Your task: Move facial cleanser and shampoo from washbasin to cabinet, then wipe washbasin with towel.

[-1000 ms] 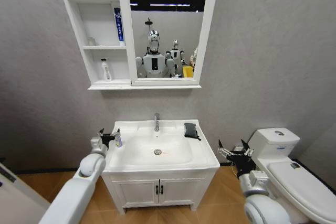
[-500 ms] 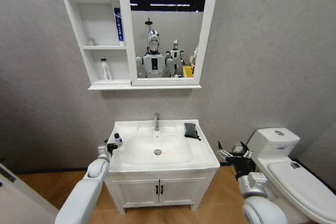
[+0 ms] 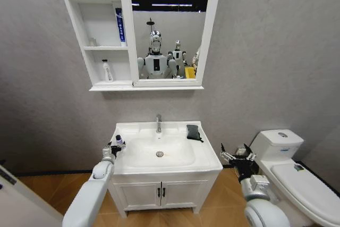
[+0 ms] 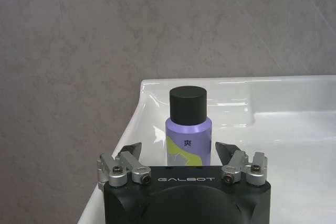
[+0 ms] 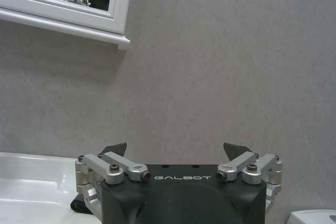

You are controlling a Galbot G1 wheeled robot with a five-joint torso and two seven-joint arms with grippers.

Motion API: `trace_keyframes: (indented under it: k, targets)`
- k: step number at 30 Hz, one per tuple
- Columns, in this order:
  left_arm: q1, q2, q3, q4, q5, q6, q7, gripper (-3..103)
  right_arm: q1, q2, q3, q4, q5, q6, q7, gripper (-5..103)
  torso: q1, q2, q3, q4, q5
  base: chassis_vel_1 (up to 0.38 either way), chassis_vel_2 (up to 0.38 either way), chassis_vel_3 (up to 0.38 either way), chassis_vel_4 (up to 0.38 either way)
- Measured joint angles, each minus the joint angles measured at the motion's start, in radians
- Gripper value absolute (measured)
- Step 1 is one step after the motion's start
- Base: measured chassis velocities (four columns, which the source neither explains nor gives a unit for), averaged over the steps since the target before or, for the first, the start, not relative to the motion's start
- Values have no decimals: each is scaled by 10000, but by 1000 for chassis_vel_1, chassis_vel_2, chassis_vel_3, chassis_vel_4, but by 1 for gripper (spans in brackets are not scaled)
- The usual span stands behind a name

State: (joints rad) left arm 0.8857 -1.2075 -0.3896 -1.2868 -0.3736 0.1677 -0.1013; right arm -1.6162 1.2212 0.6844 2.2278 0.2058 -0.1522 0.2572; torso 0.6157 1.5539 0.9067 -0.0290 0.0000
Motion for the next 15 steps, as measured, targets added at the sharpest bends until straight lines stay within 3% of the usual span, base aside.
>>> trace_keyframes:
  k: [6, 9, 15]
  targets:
    - [-127, -16, 0, 133, 3, 0, 50, 64, -36, 6, 32, 2, 9, 35, -3, 100, 0, 1, 0, 0, 0, 0, 0, 0, 0]
    - [-289, -42, 31, 279, 6, 39, 88, 47, -41, 11, 38, 19, 19, 56, -4, 100, 1, 0, 0, -1, 0, 0, 0, 0, 0]
    - [-238, 60, 66, -132, -19, 180, 104, 43, -43, -4, 46, 66, 50, 59, 17, 100, 1, 0, 0, -1, -4, 0, 0, 0, 0]
